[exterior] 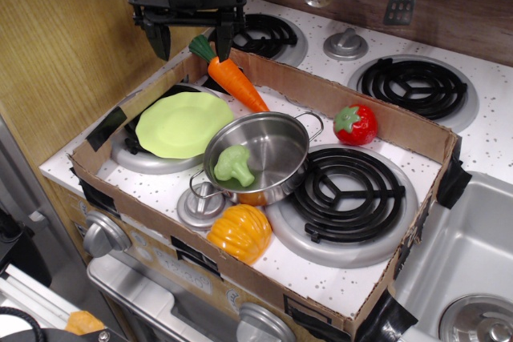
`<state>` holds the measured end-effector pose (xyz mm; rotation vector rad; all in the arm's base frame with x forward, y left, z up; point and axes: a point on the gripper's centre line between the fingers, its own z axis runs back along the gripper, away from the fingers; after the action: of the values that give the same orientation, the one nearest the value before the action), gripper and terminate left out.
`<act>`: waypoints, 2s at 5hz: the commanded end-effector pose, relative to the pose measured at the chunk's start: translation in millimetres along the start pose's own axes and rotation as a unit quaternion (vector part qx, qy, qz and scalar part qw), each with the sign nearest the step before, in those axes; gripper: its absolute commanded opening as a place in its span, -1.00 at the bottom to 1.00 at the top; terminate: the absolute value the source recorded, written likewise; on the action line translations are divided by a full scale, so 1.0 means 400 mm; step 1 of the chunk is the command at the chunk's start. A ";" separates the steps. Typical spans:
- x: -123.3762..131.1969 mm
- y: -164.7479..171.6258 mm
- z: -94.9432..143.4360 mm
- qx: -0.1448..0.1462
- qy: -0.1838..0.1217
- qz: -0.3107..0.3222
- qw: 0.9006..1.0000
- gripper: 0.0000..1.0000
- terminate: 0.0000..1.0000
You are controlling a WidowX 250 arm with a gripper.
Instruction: Put carrot on plate
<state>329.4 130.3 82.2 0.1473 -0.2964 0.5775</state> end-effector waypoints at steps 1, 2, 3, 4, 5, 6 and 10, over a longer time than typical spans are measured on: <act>0.023 -0.044 -0.031 -0.009 -0.019 0.052 0.998 1.00 -1.00; 0.027 -0.068 -0.040 -0.015 -0.021 0.064 0.998 1.00 -1.00; 0.038 -0.075 -0.038 -0.015 -0.041 0.080 0.996 1.00 -1.00; 0.030 -0.080 -0.060 -0.016 -0.048 0.092 0.994 1.00 -1.00; 0.014 -0.085 -0.099 -0.021 -0.043 0.093 0.994 1.00 -1.00; 0.003 -0.080 -0.120 -0.019 -0.049 0.096 0.994 1.00 -1.00; 0.033 -0.049 0.033 0.040 -0.085 0.079 0.992 -1.00 -1.00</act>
<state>347.6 117.4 70.7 0.2630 -0.3786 0.7333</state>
